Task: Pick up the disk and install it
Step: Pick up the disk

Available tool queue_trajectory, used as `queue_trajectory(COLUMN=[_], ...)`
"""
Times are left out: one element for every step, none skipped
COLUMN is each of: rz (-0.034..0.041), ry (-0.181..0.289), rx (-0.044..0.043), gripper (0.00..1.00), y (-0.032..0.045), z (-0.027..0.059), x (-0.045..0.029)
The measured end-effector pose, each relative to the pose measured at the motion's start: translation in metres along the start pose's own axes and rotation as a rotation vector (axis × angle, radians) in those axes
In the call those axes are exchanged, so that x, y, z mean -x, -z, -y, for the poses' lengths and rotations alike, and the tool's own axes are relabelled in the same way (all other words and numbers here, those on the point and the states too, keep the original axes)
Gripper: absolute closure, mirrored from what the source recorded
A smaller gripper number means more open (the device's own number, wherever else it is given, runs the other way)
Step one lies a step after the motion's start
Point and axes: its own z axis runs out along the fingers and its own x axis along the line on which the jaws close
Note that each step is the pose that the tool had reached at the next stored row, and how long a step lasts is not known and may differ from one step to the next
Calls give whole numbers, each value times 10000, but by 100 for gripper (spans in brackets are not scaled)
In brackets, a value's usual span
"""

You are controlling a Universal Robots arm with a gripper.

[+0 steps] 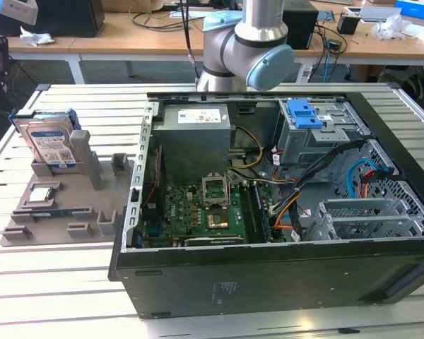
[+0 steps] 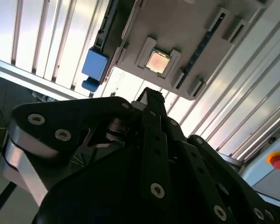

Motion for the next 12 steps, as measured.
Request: queue_trajectory(rz=[-1,-1,-1,-1,-1,-1,-1,-1,-1,-1,-1,-1], ry=[14,17,18,19,21,21,22,25,27,28,30,32], rx=[1,1,1,1,0,1,1,1,1,1,1,1], gripper=[89,89,89,89,89,89,83,76,71,64,64,53], y=[0,0,0,0,0,0,0,0,0,0,0,0], z=[0,0,0,0,0,0,0,0,0,0,0,0], x=[0,0,0,0,0,0,0,0,0,0,0,0])
